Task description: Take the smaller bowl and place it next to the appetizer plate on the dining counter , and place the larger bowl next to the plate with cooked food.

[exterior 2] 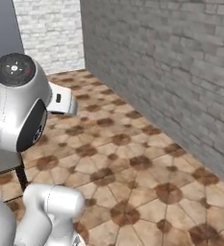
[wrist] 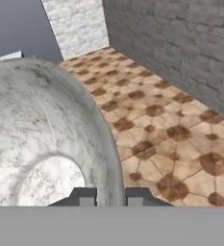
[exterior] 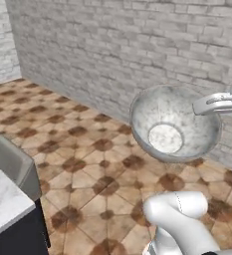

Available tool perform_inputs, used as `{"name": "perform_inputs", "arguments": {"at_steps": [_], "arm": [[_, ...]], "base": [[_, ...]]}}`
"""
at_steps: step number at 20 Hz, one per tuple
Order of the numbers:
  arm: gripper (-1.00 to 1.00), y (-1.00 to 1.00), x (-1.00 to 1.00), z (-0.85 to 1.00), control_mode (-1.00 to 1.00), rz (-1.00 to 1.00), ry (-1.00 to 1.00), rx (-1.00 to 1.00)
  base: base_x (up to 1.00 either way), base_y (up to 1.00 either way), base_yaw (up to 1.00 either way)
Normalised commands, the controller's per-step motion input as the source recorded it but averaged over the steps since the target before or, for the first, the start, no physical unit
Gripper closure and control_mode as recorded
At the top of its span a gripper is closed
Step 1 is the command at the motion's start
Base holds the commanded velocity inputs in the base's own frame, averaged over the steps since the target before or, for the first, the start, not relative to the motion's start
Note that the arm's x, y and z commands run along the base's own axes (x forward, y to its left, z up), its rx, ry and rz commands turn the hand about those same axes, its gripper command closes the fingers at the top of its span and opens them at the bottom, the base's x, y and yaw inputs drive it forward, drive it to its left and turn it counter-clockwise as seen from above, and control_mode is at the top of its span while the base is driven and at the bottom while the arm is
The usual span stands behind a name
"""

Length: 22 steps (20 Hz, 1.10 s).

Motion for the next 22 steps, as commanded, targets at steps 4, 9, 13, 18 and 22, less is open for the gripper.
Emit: {"name": "perform_inputs", "arguments": {"at_steps": [4,9,13,18,22], "arm": [[1.00,0.00,0.00,0.00,1.00,0.00,0.00,0.00],[1.00,0.00,0.00,0.00,1.00,0.00,0.00,0.00],[1.00,0.00,0.00,0.00,1.00,0.00,0.00,0.00],[1.00,0.00,0.00,0.00,1.00,0.00,0.00,0.00],[1.00,0.00,0.00,0.00,1.00,0.00,0.00,0.00]], "base": [[1.00,-0.28,0.58],[1.00,-0.28,0.57],[1.00,-0.30,0.55],[1.00,-0.34,0.55],[1.00,-0.39,0.55]]}}
